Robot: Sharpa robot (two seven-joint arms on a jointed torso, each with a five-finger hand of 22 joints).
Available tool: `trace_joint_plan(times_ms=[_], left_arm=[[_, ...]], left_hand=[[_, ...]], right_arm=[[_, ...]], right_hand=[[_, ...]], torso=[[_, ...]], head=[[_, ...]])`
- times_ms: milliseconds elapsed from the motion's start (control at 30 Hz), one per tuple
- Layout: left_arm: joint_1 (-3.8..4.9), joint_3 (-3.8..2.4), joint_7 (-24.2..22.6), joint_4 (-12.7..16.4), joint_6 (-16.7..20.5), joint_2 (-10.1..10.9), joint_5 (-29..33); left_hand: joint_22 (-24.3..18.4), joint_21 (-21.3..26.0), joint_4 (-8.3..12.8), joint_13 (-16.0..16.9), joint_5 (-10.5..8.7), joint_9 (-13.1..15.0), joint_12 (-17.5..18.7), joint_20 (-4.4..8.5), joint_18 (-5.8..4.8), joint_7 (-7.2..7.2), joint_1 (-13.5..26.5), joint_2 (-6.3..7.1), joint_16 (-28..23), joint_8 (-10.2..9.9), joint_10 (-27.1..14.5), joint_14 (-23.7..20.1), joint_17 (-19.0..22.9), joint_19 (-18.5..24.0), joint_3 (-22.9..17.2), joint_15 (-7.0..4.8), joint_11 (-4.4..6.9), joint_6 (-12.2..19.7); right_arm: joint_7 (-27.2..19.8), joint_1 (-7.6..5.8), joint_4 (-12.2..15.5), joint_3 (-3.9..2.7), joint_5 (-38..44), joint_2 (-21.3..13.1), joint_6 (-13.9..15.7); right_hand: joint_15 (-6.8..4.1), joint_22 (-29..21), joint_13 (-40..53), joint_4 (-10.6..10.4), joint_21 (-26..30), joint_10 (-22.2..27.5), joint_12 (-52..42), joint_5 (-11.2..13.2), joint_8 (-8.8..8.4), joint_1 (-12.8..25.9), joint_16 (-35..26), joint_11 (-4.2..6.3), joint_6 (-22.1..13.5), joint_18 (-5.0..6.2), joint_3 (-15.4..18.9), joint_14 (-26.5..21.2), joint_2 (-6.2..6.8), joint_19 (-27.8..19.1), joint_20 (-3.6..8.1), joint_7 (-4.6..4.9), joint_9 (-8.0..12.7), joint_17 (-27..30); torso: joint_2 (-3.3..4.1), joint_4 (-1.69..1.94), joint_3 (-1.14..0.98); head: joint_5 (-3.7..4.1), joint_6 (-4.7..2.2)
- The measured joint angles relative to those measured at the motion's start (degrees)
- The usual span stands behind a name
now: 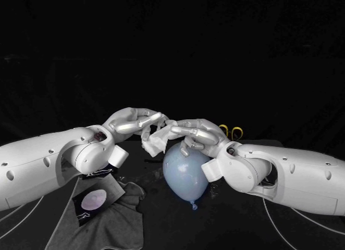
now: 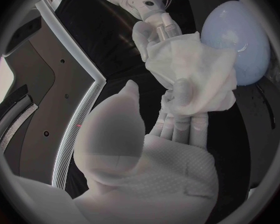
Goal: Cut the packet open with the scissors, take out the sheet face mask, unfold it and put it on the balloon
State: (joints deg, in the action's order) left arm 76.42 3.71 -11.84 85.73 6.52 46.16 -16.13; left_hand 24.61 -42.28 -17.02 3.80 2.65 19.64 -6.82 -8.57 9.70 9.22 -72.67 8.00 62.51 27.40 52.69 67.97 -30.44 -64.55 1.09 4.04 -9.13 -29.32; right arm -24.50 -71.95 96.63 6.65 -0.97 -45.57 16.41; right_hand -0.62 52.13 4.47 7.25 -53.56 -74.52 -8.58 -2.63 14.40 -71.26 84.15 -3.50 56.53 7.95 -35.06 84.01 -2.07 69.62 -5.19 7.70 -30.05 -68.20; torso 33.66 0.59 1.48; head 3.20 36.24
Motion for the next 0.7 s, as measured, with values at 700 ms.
trace_joint_plan(times_ms=[700], left_arm=[[-0.44, 0.08, 3.5, -1.81, 3.32, -1.21, -3.64]], left_hand=[[-8.95, 14.28, -0.36, 0.01, 0.36, -2.66, -0.97, -3.86, 0.56, -0.01, 3.18, 6.66, -14.65, 0.75, -3.67, -25.54, 8.77, 9.22, 8.95, 3.86, -2.01, 0.95]], right_arm=[[0.33, -0.42, 0.72, -0.05, 0.91, -0.32, 0.64]], right_hand=[[0.01, 0.1, 0.01, 0.11, -0.24, -0.19, 0.22, 0.12, 0.23, 0.35, -0.04, 0.19, 0.28, -0.09, -0.39, -0.01, 0.35, 0.01, 0.01, -0.02, -0.05, -0.21]], torso=[[0.02, -0.03, -0.03]], head=[[-0.16, 0.25]])
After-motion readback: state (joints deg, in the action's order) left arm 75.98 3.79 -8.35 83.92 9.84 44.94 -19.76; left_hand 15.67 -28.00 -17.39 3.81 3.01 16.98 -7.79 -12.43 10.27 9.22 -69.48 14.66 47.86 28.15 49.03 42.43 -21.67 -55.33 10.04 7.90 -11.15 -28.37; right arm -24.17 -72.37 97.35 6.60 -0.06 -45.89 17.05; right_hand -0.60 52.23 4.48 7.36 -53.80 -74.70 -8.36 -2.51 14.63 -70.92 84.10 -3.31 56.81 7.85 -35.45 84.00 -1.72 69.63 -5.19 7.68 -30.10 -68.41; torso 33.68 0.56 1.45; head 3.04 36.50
